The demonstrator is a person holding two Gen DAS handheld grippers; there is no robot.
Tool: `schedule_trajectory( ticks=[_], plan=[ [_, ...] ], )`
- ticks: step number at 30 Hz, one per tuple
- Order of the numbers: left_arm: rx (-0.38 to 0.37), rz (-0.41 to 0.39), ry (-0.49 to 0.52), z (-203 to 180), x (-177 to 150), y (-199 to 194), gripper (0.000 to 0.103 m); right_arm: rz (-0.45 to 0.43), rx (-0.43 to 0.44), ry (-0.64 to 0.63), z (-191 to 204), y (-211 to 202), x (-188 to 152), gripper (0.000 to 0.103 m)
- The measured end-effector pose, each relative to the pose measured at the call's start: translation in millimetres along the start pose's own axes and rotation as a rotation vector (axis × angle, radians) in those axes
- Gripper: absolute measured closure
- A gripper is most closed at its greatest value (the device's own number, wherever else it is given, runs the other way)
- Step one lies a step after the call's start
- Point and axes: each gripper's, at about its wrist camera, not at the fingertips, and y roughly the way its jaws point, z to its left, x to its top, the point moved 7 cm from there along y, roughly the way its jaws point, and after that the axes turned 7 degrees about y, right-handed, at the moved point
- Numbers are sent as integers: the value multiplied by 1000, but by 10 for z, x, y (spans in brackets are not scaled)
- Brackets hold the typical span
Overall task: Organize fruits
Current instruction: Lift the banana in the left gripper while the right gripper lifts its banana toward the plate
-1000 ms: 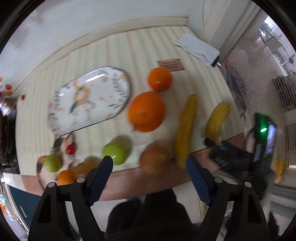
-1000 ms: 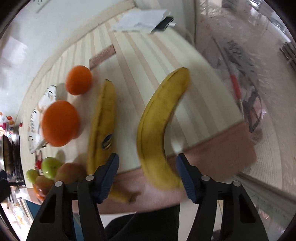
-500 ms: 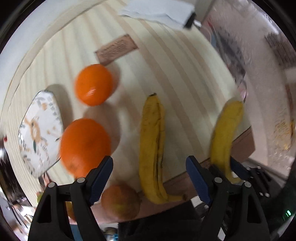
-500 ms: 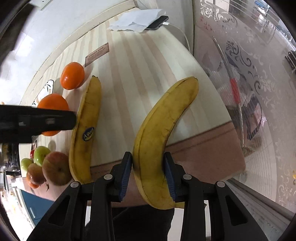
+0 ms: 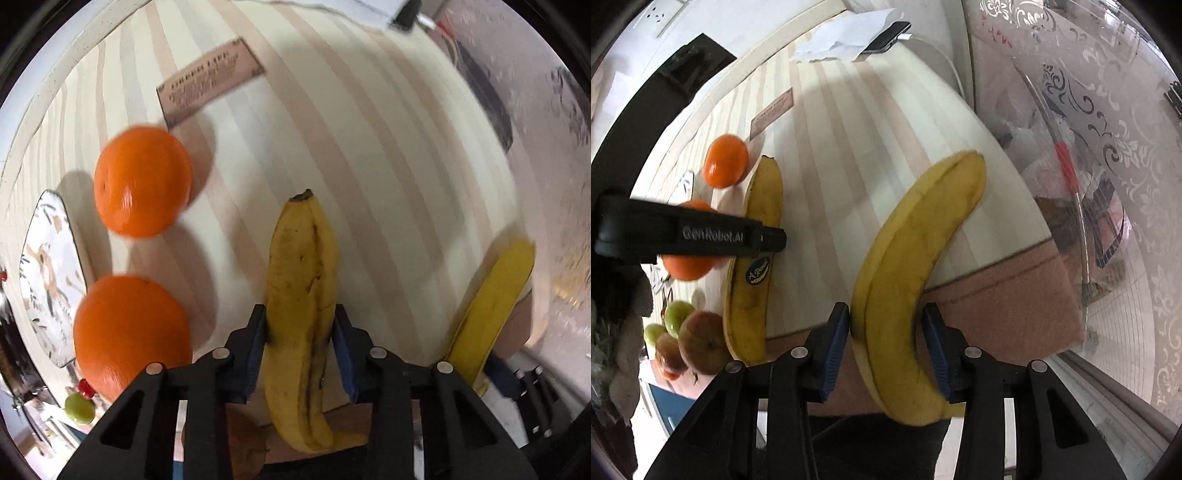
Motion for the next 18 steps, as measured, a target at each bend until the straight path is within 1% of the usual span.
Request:
schedule_trajectory(
  ticks=[2,4,5,6,7,9,10,12,14,15,16,18],
  plan=[
    [-4,-15,3,41,54,-41,72,-21,-23,7,26,13,73,59],
    [-14,-9,27,44,36,-55,71,-38,-42,16,43,23,130,60],
    [-17,0,40,37,16,-58,70,-43,-48,19,53,31,148,60],
    [-32,15,51,25,-4,-37,66,-44,-53,16,69,38,160,60],
    [-55,37,50,40,-74,-13,65,-39,-57,10,80,45,165,61],
    [-77,59,47,60,-193,59,65,-3,-43,-5,104,62,139,61],
    [-76,67,47,79,-229,94,65,12,-37,-12,103,67,130,61],
    [-67,44,56,107,-266,105,63,29,-32,-21,112,77,93,61],
    [-44,24,58,103,-266,84,64,23,-42,-40,125,82,74,61],
    [-44,13,56,22,-290,47,67,20,-49,-43,135,87,69,60],
    [-29,-5,54,25,-286,15,70,19,-56,-52,151,91,54,59],
    [-10,-23,64,-59,-285,-45,72,11,-74,-66,185,103,45,58]
  ],
)
